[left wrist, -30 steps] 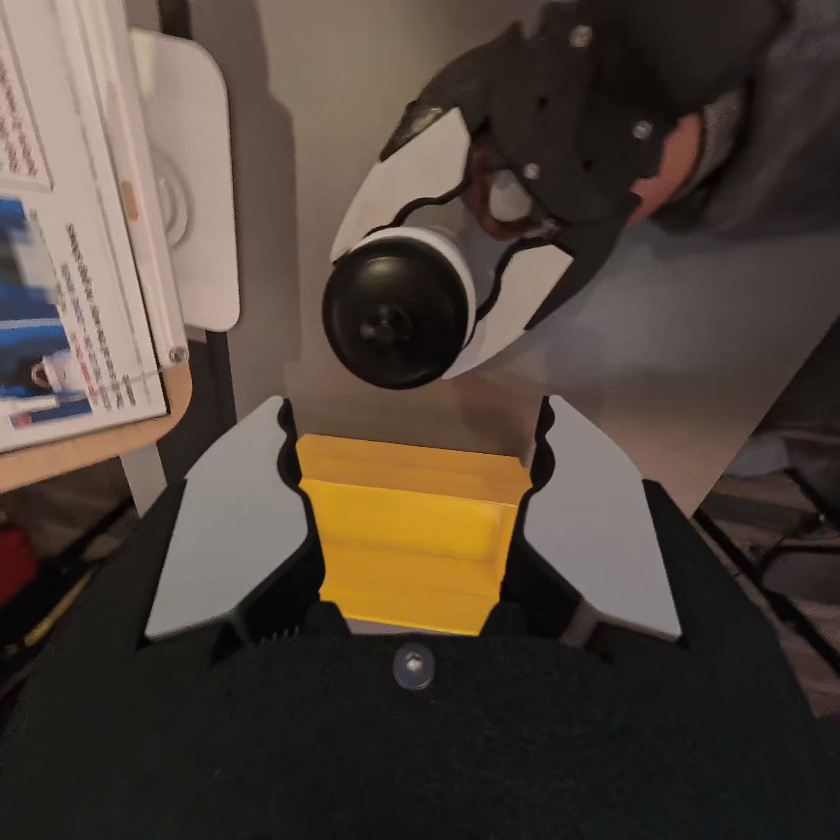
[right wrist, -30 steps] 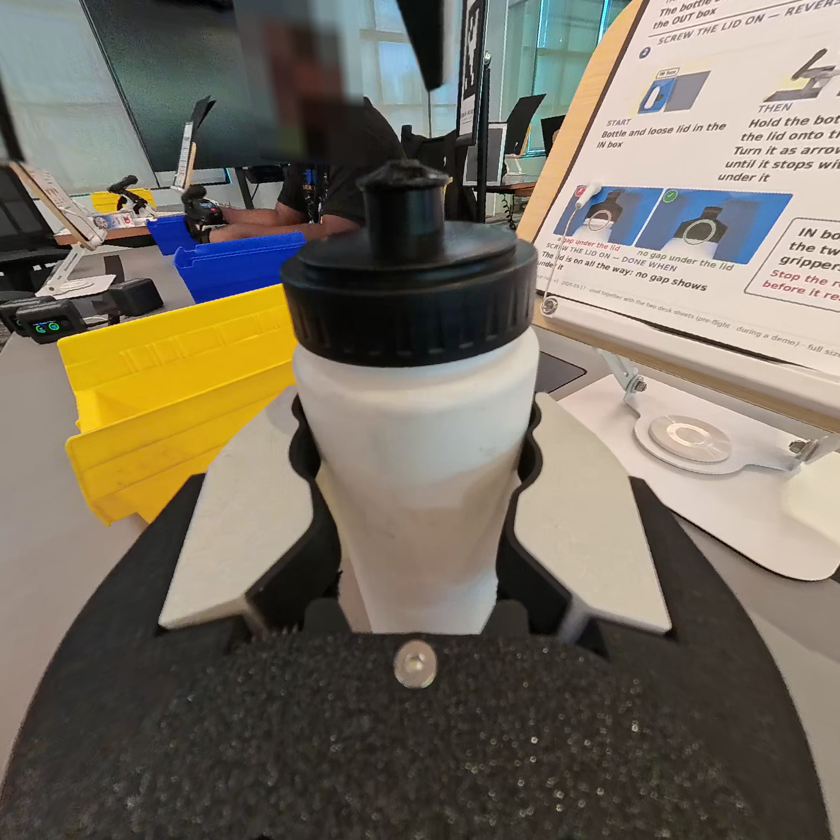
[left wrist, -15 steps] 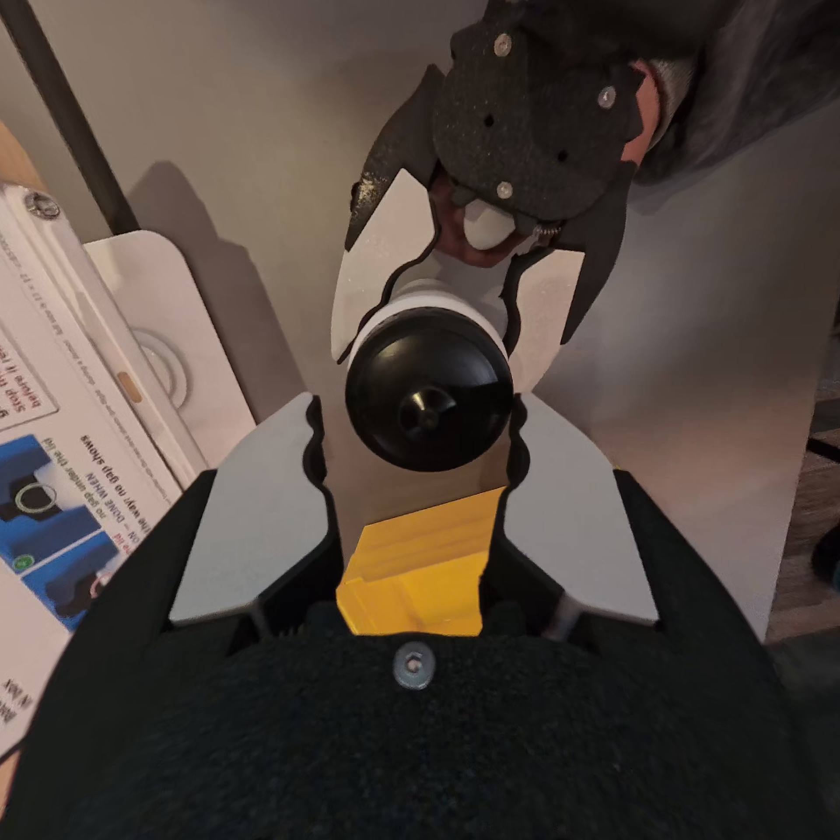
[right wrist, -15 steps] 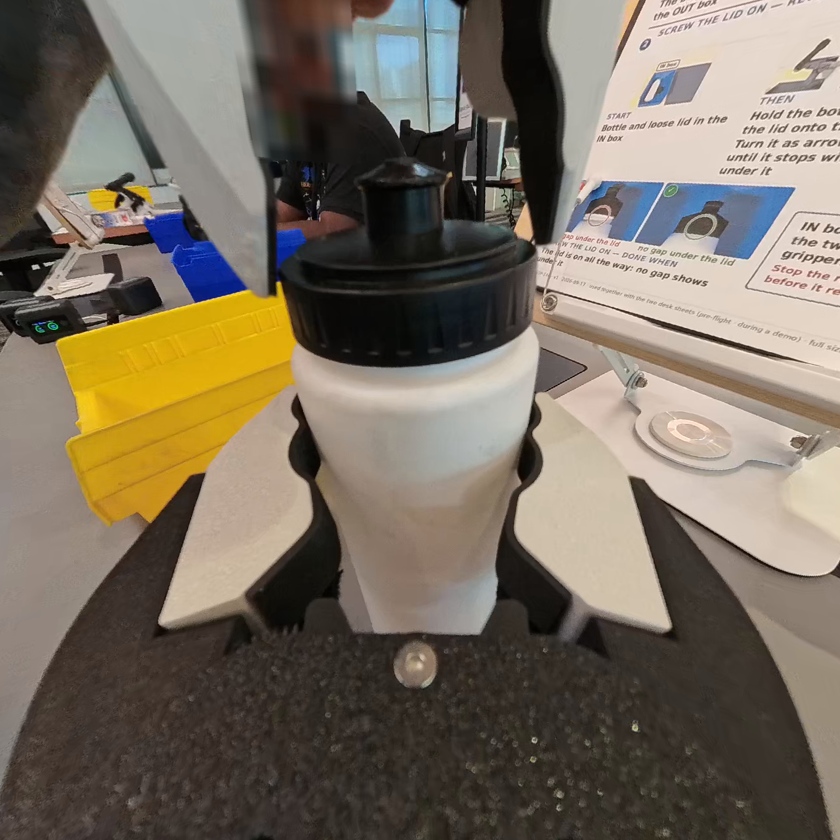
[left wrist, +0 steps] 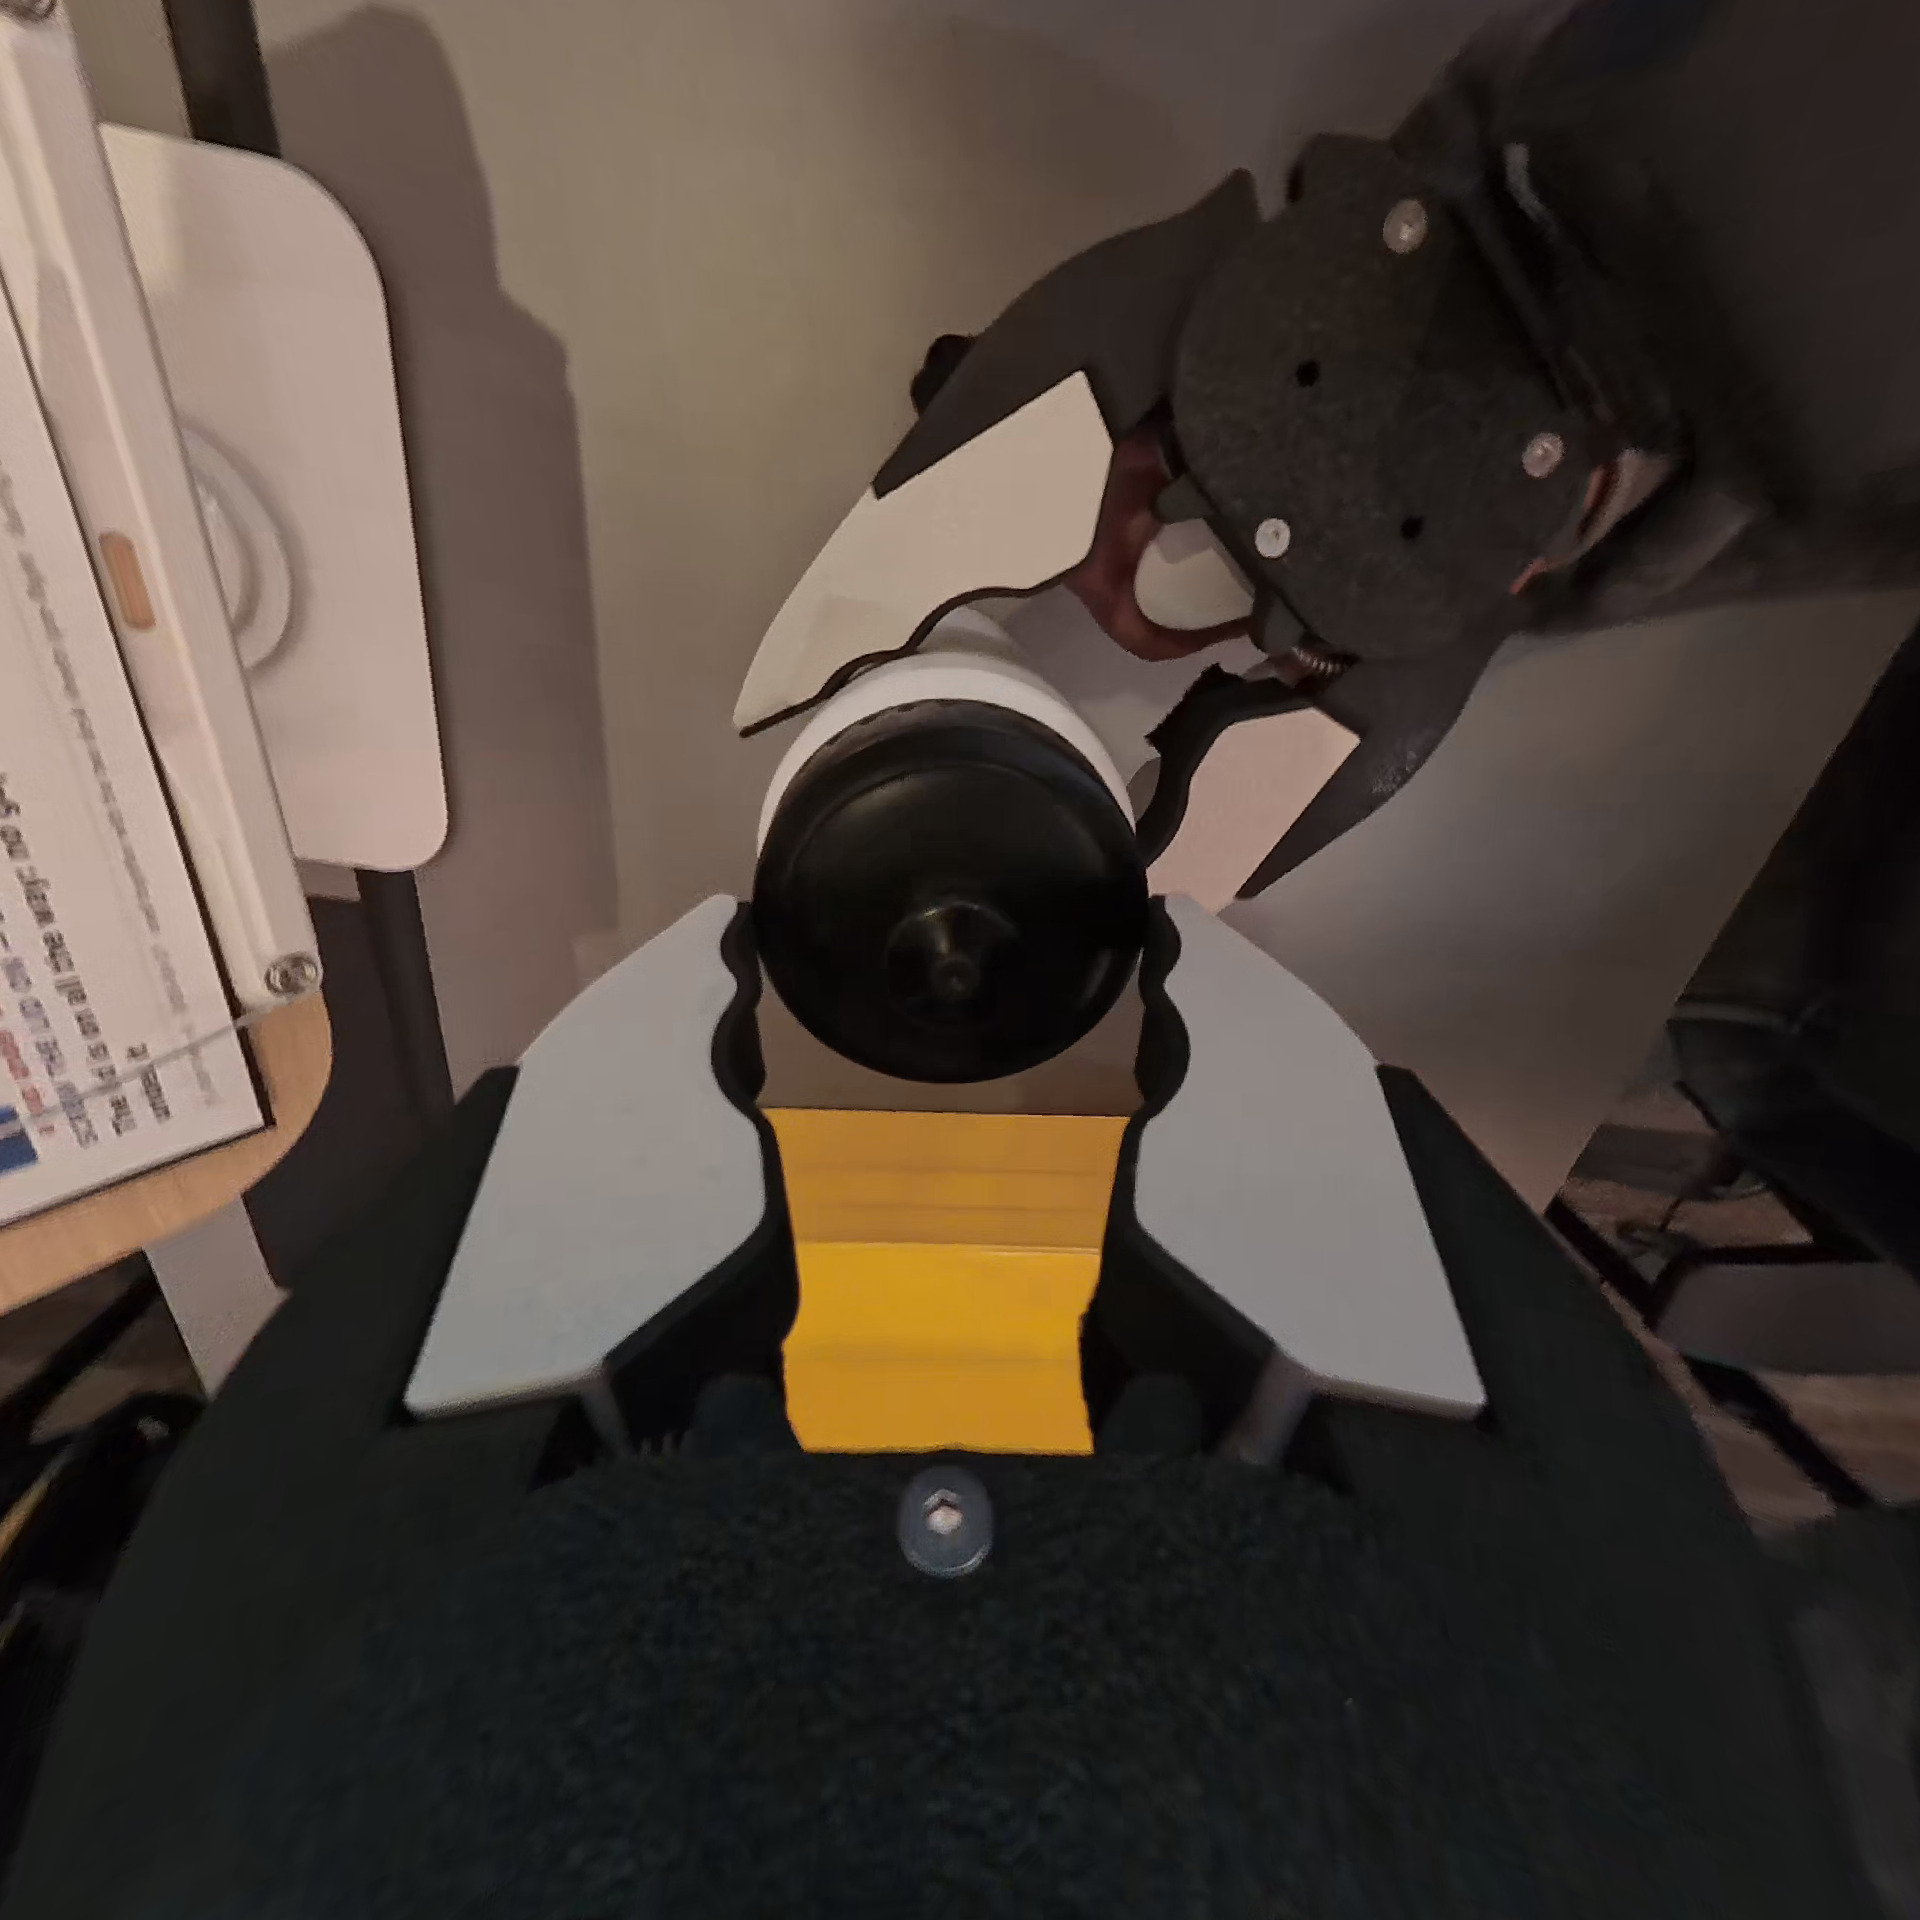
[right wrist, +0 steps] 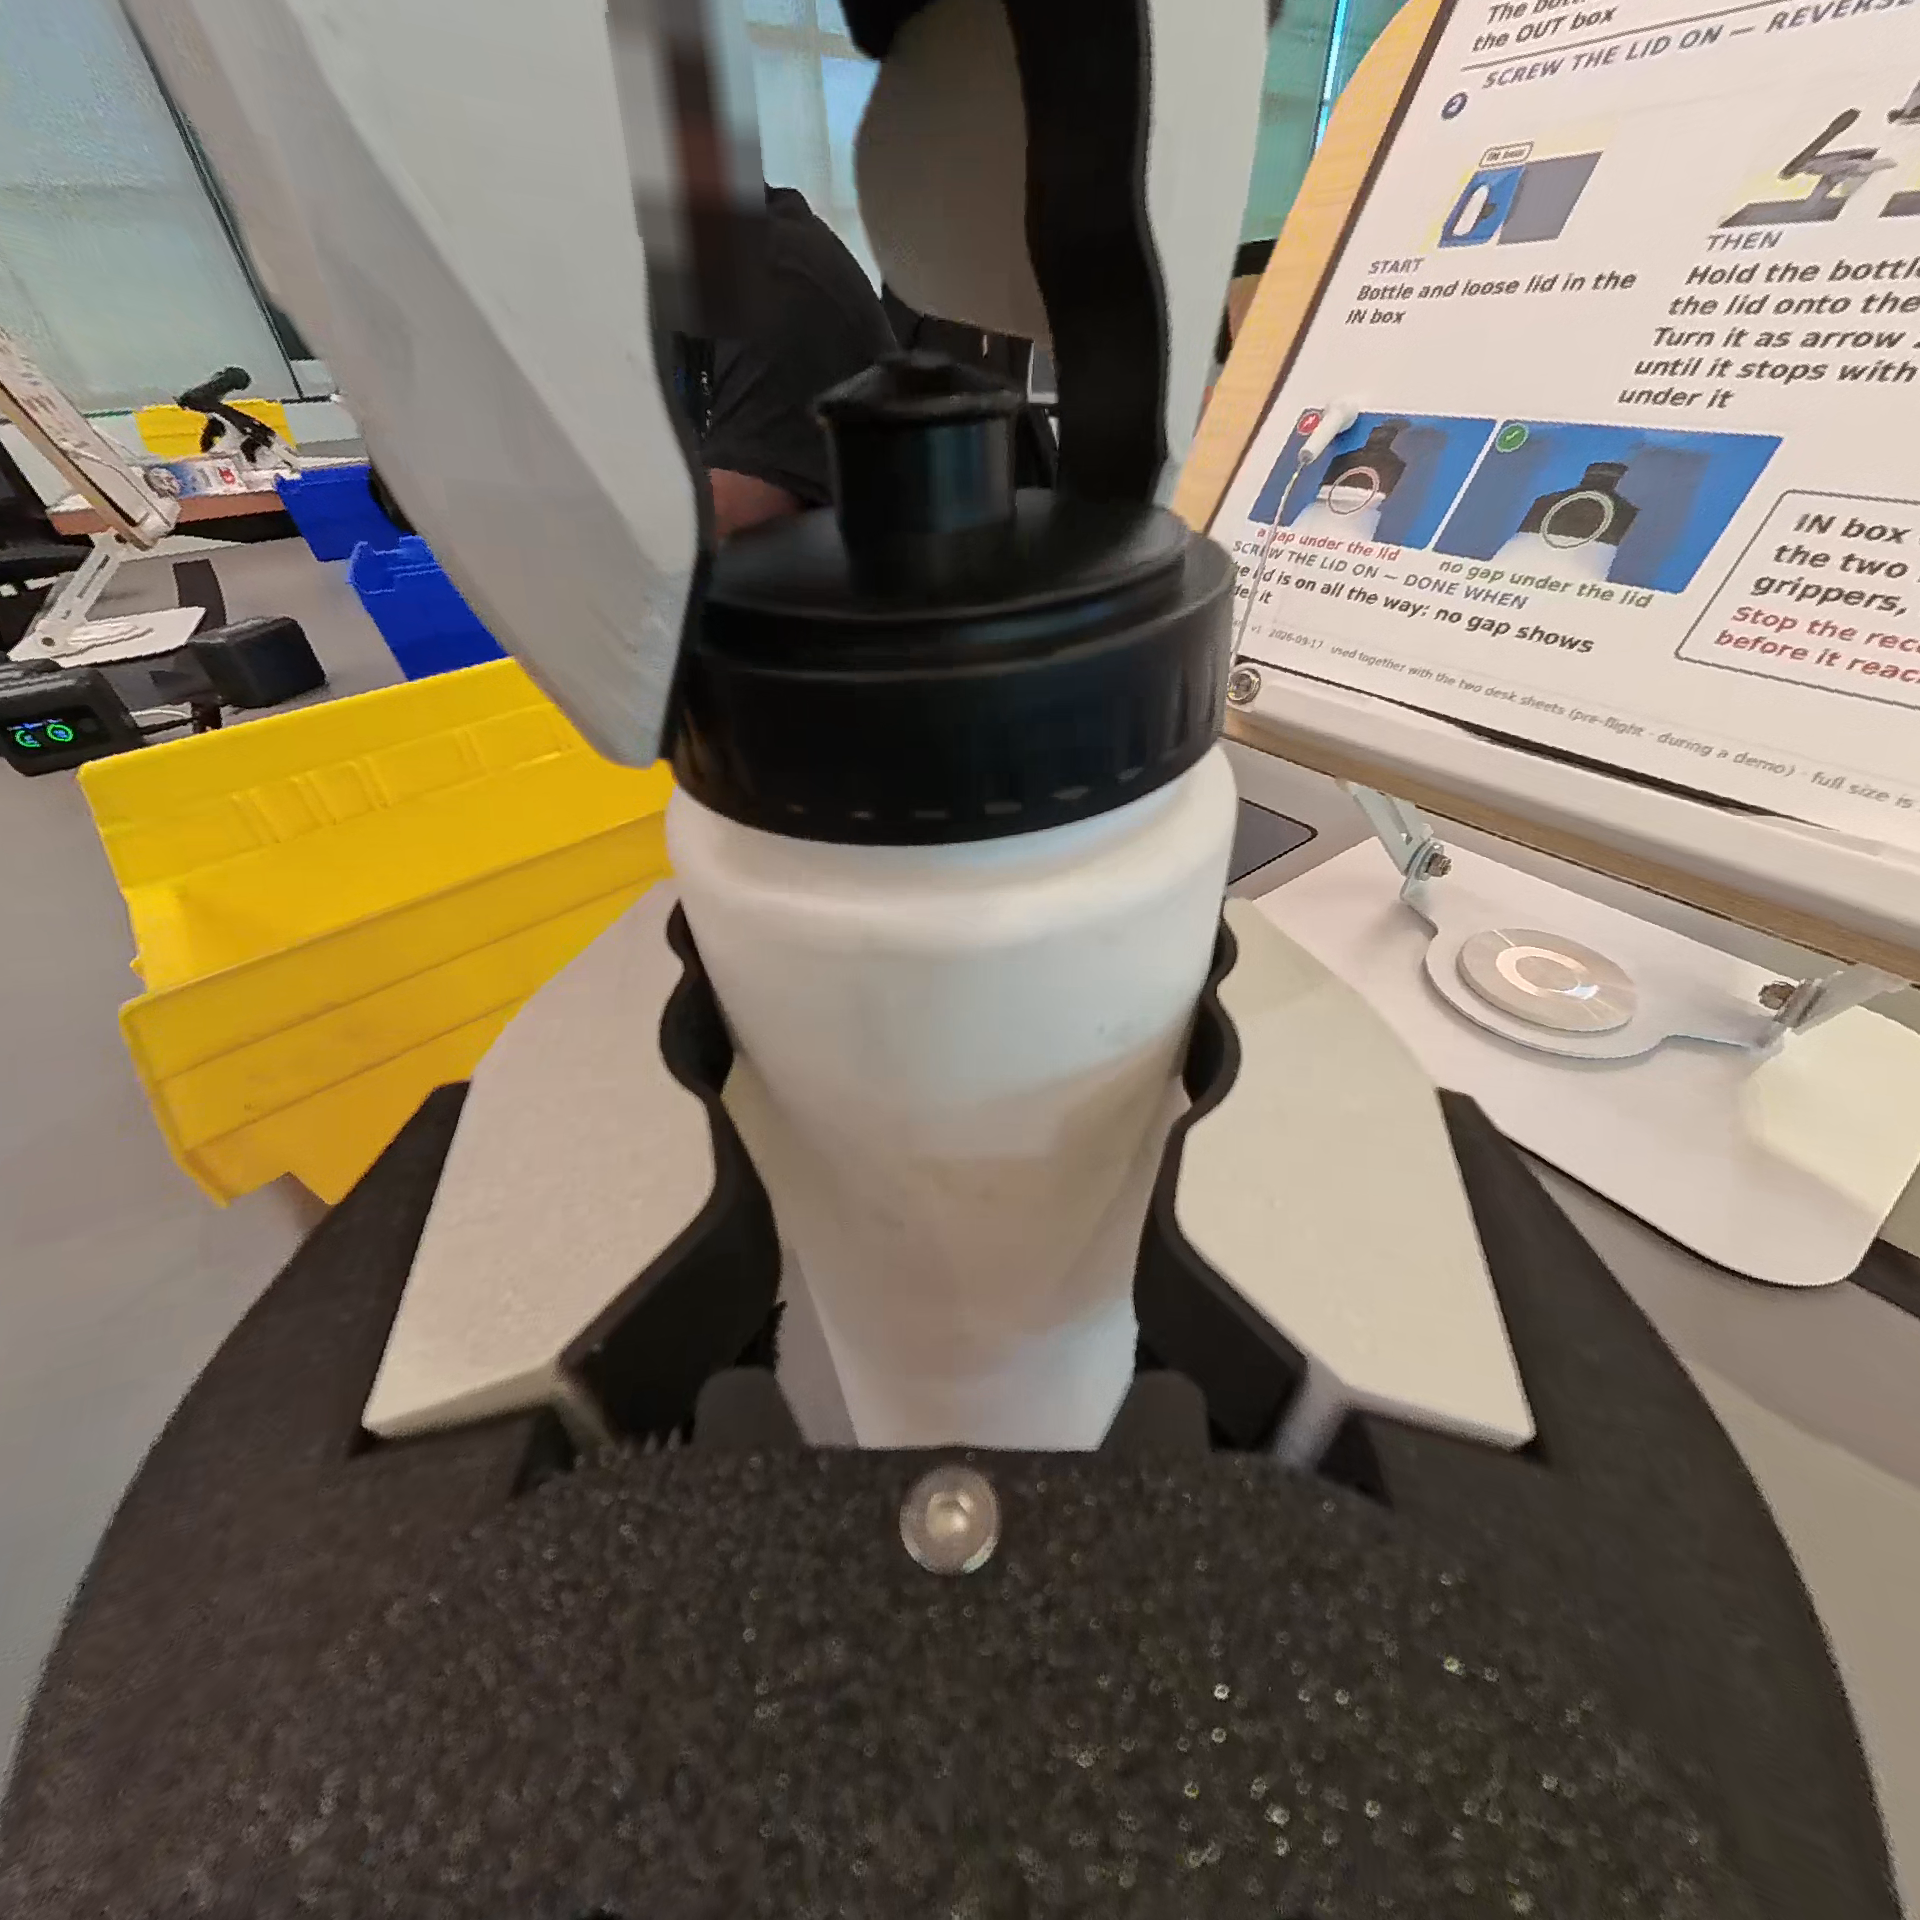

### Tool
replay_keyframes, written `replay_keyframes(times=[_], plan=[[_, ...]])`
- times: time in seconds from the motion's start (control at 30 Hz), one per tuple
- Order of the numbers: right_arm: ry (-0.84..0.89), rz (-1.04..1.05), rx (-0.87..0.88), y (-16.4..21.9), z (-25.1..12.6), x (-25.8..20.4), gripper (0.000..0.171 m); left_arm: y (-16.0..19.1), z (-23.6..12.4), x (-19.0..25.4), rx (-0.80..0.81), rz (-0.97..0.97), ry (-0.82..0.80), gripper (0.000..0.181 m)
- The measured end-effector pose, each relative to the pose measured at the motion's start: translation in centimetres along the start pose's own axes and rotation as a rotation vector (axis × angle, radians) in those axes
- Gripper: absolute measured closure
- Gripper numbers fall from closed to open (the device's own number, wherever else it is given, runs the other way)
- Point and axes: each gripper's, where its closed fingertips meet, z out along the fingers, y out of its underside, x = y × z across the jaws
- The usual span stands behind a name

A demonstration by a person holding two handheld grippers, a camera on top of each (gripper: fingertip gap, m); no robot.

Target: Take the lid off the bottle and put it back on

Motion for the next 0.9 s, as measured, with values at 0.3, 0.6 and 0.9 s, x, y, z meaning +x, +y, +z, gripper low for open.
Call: replay_keyframes(times=[0.3,0.6,0.9], plan=[[0.025,0.007,0.003,0.0,0.3,0.3,0.084,-0.2,0.1,-0.5,0.011,-0.635,-0.031,0.111],[0.049,-0.005,-0.007,0.1,0.2,0.3,0.084,-0.6,0.0,-0.6,0.089,-1.148,-0.083,0.111],[0.04,-0.014,-0.02,0.2,0.2,0.3,0.084,1.4,-3.3,0.0,-0.013,-0.298,-0.165,0.081]])
